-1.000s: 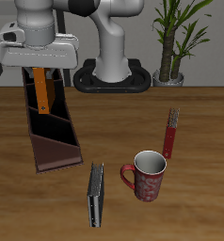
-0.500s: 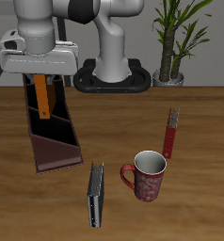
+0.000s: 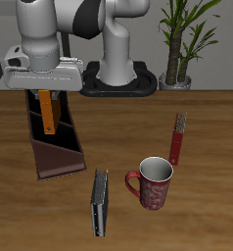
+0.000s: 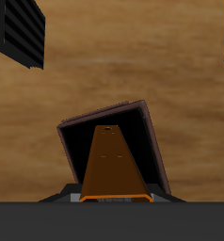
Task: Place the orange book into the right desk caddy's left compartment and place the red mug into the right desk caddy's right compartment
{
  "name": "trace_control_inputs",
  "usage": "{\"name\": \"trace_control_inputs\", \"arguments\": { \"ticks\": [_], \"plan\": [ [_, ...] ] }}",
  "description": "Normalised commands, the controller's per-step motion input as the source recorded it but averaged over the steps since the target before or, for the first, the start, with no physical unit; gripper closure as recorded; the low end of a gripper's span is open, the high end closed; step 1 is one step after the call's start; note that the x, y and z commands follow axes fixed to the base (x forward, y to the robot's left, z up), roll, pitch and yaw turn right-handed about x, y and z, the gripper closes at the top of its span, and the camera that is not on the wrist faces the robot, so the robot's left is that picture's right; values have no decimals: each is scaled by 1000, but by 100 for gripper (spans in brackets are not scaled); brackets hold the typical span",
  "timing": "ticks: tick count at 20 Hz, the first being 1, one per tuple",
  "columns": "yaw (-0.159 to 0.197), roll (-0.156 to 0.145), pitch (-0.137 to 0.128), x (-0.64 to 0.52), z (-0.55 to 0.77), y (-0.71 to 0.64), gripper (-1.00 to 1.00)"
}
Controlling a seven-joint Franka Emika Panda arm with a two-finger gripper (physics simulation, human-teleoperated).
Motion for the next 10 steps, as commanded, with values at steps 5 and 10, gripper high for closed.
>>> {"name": "trace_control_inputs", "arguments": {
  "ticks": [5,10],
  "plan": [
    [-20,7,22,47,-186,45,100],
    [-14,6,26,61,-249,45,100]
  ]
}}
